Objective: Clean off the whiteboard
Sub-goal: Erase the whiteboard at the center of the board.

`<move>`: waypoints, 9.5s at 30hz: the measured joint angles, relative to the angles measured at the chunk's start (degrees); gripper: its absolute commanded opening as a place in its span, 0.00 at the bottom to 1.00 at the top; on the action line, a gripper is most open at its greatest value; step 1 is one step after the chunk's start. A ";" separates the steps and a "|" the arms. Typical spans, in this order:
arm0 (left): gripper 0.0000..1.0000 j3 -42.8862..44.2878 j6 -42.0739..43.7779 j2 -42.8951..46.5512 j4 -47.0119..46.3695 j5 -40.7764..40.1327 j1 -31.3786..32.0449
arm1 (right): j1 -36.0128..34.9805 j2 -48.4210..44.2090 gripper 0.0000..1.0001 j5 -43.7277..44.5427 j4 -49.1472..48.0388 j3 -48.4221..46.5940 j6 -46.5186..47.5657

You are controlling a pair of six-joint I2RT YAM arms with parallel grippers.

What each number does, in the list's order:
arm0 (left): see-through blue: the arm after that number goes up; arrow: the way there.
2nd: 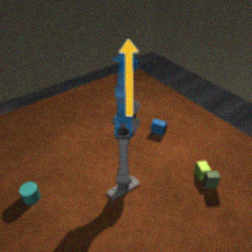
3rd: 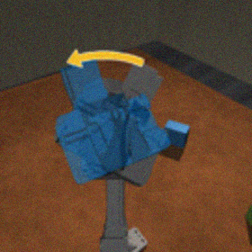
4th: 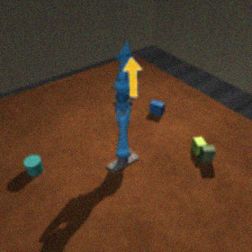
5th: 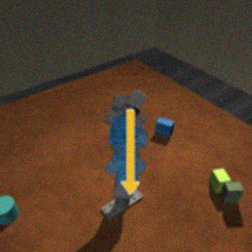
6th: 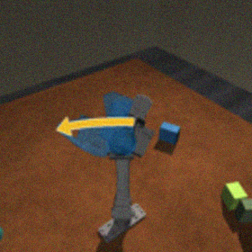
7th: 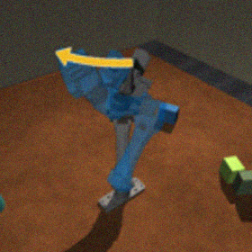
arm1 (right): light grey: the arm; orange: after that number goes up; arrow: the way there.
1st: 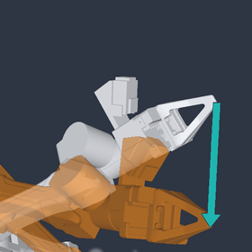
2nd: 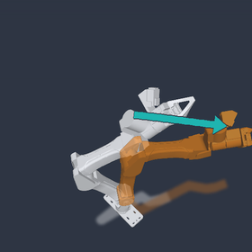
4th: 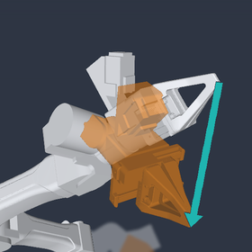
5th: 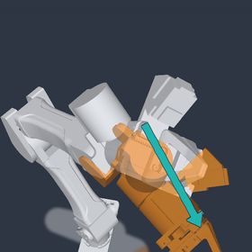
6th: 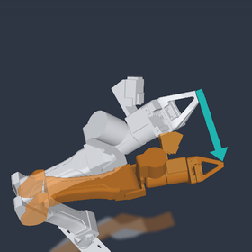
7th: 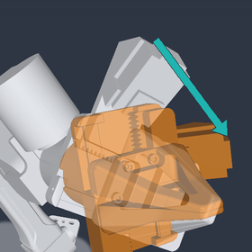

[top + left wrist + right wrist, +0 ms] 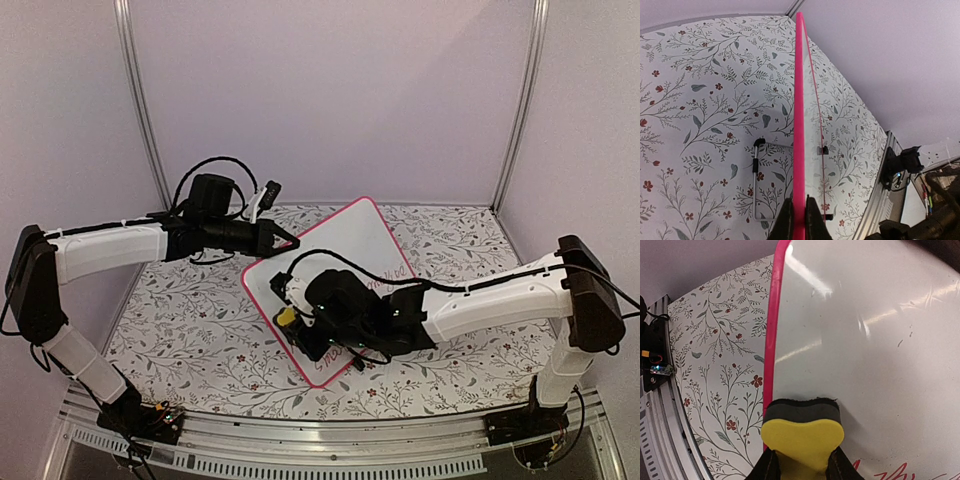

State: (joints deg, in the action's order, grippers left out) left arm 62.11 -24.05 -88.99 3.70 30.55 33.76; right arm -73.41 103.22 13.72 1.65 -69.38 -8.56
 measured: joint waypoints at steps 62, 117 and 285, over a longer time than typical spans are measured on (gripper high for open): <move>0.00 0.20 0.46 -0.17 0.04 0.00 0.00 | -1.77 10.86 0.28 -1.75 39.80 -23.21 -17.64; 0.00 0.39 1.29 -0.39 0.04 -0.13 0.04 | -2.64 12.35 0.29 5.33 44.68 -23.82 -15.65; 0.00 -0.22 -1.03 -0.39 -1.09 -0.61 0.31 | -2.95 -3.76 0.26 13.03 -5.88 12.81 -10.43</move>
State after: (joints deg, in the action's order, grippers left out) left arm 61.89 -25.08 -89.38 2.61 29.93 34.06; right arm -76.36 99.46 26.74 -4.23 -56.58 -18.98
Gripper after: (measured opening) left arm 0.035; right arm 0.264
